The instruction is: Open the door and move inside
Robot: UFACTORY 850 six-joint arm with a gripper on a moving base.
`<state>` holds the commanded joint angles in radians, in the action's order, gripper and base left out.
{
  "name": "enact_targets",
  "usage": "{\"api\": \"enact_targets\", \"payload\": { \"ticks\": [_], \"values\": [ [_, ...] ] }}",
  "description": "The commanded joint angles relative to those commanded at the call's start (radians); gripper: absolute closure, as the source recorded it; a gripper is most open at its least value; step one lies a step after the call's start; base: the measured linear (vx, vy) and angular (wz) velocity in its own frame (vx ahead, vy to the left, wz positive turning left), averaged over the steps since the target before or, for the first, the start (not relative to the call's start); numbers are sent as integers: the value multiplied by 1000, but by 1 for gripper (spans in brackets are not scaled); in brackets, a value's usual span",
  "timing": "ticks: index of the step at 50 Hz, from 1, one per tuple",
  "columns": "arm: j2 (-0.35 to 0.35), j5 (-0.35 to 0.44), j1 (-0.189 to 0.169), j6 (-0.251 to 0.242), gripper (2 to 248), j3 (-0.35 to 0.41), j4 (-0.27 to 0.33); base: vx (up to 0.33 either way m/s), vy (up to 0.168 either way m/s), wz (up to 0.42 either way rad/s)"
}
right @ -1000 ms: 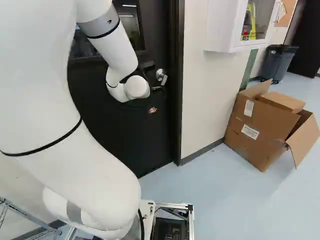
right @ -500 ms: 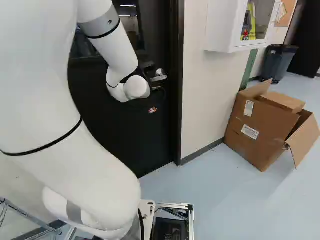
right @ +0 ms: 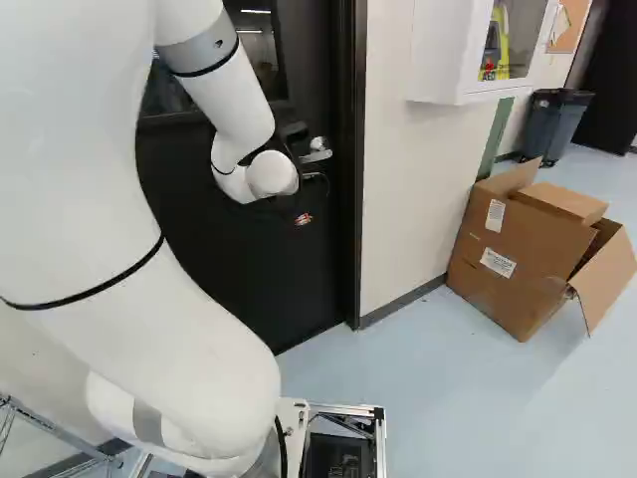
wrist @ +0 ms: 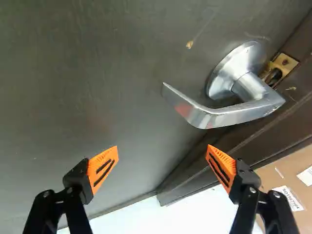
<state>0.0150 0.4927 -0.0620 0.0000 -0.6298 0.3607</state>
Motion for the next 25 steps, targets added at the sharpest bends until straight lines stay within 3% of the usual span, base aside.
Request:
{"api": "enact_targets", "payload": {
  "ticks": [25],
  "values": [
    [118,0,41,0,3,-124,21,0,0,0]
  ]
}}
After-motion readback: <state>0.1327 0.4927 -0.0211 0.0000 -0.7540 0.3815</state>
